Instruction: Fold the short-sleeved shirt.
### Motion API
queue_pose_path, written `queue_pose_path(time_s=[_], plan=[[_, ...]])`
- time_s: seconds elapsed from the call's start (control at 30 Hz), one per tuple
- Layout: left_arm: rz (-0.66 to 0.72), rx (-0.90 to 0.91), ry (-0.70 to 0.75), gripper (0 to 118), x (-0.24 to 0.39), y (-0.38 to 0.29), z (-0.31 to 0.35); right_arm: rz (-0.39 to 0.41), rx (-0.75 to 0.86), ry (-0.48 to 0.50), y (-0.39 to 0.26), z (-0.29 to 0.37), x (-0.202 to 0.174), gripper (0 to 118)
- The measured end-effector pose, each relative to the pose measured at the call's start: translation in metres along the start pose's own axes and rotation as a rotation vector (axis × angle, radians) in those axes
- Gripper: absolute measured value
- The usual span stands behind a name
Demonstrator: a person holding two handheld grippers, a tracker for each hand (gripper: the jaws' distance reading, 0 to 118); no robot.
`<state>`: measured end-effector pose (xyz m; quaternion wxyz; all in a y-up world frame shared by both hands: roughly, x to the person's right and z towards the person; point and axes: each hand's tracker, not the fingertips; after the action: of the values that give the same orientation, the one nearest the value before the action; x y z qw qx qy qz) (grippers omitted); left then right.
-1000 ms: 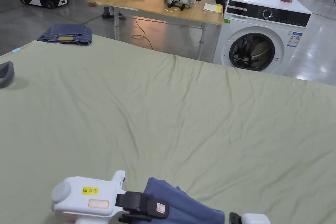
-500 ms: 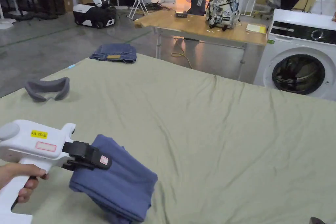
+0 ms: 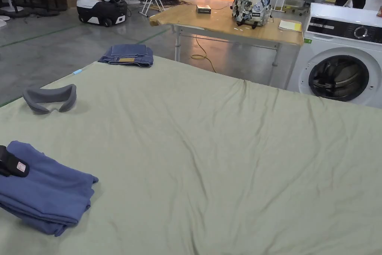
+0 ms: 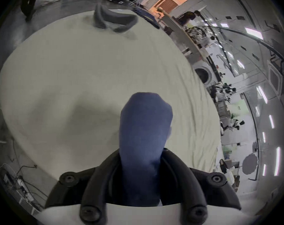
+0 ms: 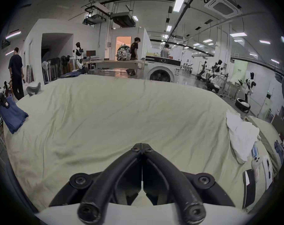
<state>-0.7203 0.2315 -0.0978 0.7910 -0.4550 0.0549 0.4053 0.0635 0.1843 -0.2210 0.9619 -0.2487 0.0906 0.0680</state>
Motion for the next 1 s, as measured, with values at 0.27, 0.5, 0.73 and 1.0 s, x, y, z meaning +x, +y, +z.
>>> queue_pose_path(time_s=[0.27, 0.5, 0.73, 1.0], plan=[[-0.156, 0.075, 0.358, 60, 0.024, -0.003, 0.002, 0.006, -0.006, 0.008, 0.000, -0.001, -0.003, 0], [-0.173, 0.284, 0.382, 60, 0.041, -0.003, 0.003, -0.005, -0.001, 0.019, 0.000, -0.005, -0.003, 0], [-0.251, 0.323, 0.195, 26, 0.098, -0.056, -0.053, -0.035, 0.001, 0.015, -0.002, -0.007, 0.003, 0], [-0.504, 0.365, 0.083, 2, 0.191, -0.116, -0.135, -0.063, 0.030, 0.010, 0.006, -0.005, 0.010, 0]])
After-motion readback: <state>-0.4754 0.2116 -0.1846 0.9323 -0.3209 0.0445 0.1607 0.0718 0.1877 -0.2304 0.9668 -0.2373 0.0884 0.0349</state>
